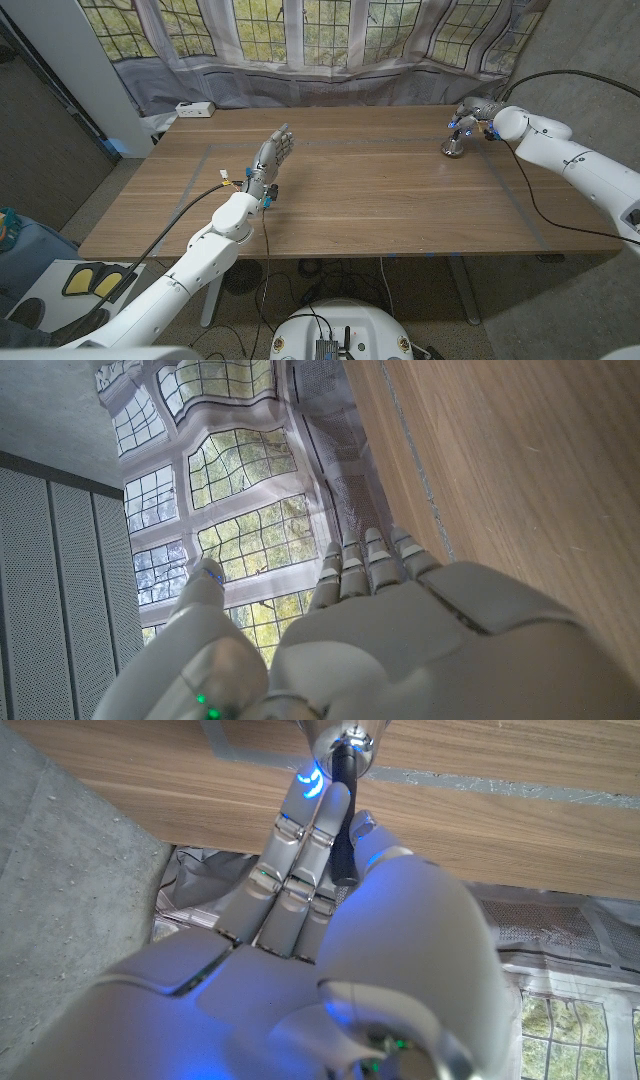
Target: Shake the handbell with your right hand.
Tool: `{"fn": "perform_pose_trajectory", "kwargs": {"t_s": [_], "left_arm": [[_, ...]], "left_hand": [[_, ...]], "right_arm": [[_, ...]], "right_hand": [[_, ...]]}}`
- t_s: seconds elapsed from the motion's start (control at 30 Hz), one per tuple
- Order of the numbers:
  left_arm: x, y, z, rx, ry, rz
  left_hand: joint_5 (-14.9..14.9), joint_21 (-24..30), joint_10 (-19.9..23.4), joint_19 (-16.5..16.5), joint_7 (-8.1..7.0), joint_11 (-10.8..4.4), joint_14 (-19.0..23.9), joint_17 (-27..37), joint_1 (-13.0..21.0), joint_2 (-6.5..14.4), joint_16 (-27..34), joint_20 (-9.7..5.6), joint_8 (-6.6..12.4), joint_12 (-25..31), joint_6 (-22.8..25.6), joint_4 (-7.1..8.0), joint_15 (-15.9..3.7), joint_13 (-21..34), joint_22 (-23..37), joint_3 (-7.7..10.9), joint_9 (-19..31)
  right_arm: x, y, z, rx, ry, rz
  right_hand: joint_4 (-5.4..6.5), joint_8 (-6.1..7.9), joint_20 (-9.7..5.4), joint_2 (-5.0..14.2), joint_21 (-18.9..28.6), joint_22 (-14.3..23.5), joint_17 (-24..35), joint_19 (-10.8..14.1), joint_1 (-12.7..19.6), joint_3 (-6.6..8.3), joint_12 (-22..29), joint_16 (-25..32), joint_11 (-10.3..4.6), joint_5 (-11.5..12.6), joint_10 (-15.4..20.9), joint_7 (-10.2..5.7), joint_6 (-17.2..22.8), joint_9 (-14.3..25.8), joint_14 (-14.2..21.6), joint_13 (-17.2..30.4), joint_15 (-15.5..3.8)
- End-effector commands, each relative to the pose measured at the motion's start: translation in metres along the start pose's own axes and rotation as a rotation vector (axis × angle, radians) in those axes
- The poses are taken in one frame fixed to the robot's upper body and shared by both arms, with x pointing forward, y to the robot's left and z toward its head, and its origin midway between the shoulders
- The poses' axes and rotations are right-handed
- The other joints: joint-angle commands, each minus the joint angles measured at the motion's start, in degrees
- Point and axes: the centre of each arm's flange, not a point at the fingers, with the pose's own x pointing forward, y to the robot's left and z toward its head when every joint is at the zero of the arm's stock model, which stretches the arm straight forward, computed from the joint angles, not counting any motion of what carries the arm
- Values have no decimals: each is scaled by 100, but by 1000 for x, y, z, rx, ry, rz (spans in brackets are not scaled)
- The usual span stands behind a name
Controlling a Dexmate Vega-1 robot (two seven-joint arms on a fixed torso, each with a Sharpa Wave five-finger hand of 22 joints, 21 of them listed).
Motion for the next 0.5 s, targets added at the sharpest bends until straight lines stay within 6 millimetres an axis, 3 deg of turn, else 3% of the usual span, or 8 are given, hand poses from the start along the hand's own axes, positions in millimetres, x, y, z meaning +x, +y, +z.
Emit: {"fn": "perform_pose_trajectory", "kwargs": {"t_s": [0.03,0.5], "left_arm": [[1,2,1,1,-4,4],[0,3,-3,-4,4,12]], "left_hand": [[-7,3,-26,20,41,8,13,11,72,-10,-11,6,43,2,19,-9,58,27,14,21,33],[-7,2,-4,22,57,-34,21,11,79,-11,-3,5,90,16,76,-12,41,28,14,22,32]], "right_arm": [[8,4,-3,-6,19,2],[14,9,-7,-11,31,21]], "right_hand": [[4,-14,-10,33,33,-5,6,-51,-3,30,43,-32,113,28,171,4,8,14,-76,30,-39],[1,-17,-9,33,75,-8,10,-72,-7,40,36,-40,86,28,165,-9,0,15,-88,37,-21]]}}
